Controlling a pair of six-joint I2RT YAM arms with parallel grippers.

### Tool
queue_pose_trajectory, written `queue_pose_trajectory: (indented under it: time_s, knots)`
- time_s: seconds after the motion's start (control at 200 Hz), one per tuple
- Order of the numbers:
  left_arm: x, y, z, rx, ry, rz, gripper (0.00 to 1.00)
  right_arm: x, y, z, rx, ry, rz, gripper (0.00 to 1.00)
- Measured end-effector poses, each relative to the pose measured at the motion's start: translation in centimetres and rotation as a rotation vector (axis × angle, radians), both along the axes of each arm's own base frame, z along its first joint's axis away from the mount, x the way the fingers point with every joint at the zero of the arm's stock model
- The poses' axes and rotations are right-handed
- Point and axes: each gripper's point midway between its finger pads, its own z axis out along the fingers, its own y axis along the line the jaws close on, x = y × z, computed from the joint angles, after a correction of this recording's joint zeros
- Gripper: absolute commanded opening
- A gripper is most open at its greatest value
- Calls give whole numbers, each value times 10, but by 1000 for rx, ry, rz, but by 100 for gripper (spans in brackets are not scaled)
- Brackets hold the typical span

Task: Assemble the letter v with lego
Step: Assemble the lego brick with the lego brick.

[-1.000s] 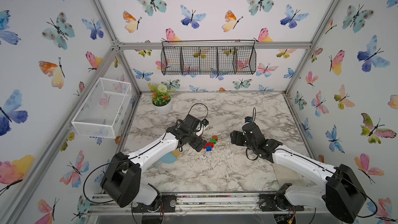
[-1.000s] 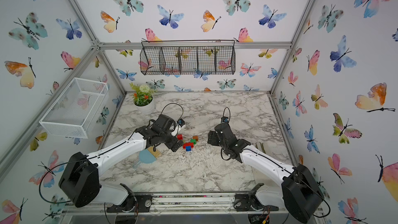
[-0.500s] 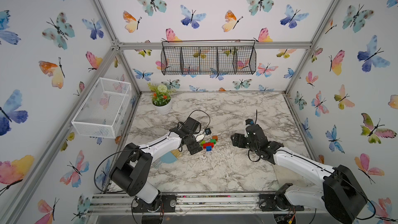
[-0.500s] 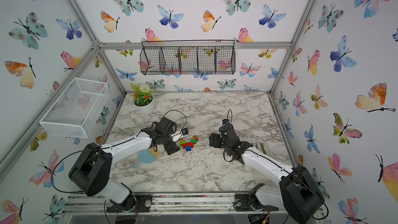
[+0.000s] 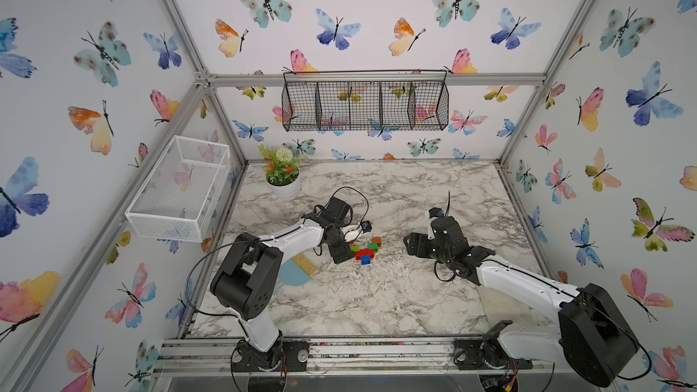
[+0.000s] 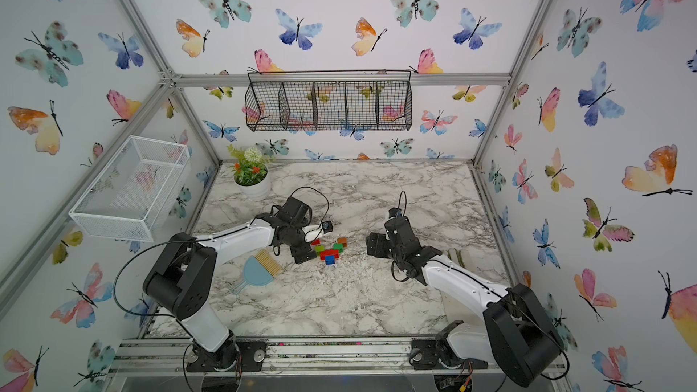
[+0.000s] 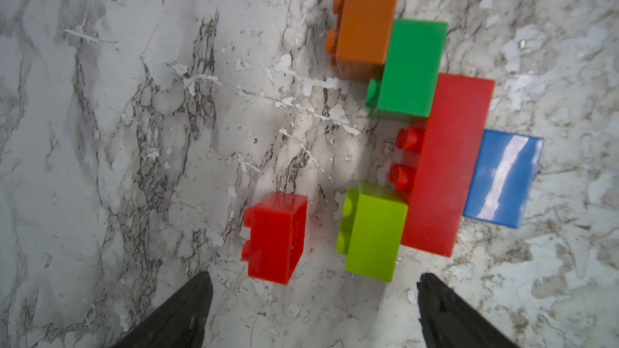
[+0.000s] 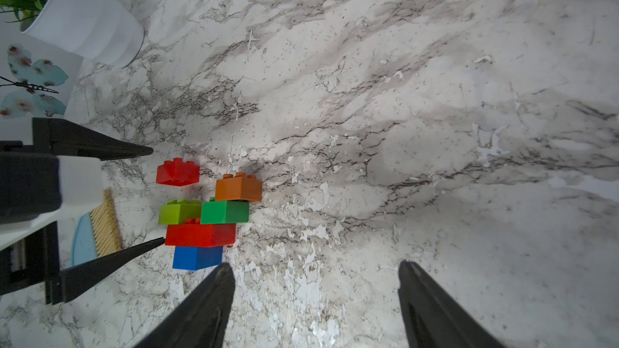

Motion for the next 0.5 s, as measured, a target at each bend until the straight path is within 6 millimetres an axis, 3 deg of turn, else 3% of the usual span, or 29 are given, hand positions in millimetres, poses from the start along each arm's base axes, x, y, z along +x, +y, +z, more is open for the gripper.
queue_pose_trajectory:
  time_s: [0.501]
  knots:
    - [5, -13, -15, 17, 89, -61, 86, 1, 1, -5, 5, 3, 10, 81]
